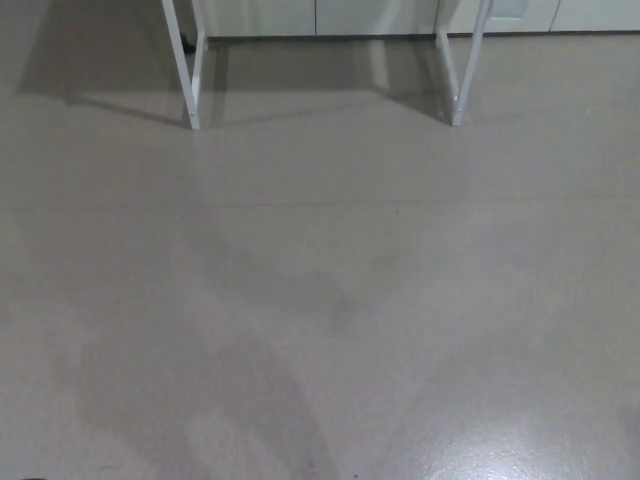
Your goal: The robot walk towards a table in front and click the button on the base of the boilling pot using its left middle finger
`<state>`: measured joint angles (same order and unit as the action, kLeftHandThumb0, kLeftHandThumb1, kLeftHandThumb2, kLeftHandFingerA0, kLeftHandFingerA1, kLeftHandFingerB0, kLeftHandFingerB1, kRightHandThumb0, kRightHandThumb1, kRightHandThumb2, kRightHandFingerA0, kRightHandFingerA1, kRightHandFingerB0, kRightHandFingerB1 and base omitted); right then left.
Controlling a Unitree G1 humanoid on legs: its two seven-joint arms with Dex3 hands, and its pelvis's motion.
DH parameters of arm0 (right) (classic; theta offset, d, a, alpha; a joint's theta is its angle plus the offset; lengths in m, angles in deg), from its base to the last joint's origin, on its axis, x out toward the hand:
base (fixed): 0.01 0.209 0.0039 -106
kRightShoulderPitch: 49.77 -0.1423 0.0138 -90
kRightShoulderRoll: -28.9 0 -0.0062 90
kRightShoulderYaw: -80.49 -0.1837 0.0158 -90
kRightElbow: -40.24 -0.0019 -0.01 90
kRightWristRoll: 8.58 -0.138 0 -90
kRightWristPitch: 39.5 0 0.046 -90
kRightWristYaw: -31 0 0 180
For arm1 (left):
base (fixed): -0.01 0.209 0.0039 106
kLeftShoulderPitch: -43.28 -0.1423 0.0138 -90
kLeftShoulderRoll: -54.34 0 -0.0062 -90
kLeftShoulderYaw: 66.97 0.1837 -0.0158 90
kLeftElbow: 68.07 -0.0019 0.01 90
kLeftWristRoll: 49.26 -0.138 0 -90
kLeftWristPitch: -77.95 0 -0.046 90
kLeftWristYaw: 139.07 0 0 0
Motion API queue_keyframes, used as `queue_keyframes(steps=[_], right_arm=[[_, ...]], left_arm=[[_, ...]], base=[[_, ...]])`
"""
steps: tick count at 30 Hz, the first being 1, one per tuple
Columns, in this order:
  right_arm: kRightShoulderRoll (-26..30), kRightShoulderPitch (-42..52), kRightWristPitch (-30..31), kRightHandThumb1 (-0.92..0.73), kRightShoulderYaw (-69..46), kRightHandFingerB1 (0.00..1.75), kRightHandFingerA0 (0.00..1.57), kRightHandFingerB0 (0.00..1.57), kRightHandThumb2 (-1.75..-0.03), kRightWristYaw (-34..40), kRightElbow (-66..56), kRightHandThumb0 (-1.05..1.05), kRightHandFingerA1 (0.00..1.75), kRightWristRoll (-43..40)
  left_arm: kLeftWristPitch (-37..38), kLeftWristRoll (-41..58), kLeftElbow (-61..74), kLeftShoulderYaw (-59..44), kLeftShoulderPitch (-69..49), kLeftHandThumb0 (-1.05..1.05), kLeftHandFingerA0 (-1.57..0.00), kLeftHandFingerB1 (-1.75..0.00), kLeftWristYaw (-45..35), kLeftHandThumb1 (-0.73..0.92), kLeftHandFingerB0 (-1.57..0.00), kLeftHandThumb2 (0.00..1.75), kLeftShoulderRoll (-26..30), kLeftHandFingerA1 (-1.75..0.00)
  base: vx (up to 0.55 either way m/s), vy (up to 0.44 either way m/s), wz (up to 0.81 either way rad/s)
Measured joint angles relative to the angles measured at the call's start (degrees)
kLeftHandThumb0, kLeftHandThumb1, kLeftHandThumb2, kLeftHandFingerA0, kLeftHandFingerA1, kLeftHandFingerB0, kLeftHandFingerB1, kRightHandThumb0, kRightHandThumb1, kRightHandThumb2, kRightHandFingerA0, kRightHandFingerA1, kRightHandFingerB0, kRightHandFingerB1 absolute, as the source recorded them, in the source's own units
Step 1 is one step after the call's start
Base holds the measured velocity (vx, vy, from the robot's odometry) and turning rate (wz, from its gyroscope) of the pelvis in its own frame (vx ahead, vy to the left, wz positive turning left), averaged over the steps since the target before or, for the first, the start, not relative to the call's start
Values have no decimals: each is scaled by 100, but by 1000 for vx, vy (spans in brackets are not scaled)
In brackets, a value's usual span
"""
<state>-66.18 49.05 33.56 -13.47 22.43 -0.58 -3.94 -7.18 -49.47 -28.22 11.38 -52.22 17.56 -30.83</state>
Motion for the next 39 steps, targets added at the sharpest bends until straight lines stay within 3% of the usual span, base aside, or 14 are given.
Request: queue_keyframes(steps=[14,22,31,39], right_arm=[[-16,357,-958,-57,8,42,61,41,-56,-147,789,-10,51,-64],[42,274,-1177,-56,5,42,63,41,-56,-126,1146,-13,52,-58],[-115,37,-1300,-58,88,44,69,40,-56,-89,1402,-15,59,-34],[-116,-48,-1408,-57,173,44,72,40,-57,10,1544,-16,59,23]], left_arm=[[446,157,-392,106,-398,-20,-53,-37,-535,48,-43,58,45,-47],[640,161,-679,151,-362,-21,-54,-37,-584,48,-44,59,46,-47],[803,150,-899,198,-112,-19,-55,-38,-513,51,-46,59,212,-47],[797,163,-936,190,-83,-22,-59,-39,-515,50,-46,61,209,-48]], base=[[21,-7,-1],[18,49,1],[158,292,-9],[237,-44,10]])
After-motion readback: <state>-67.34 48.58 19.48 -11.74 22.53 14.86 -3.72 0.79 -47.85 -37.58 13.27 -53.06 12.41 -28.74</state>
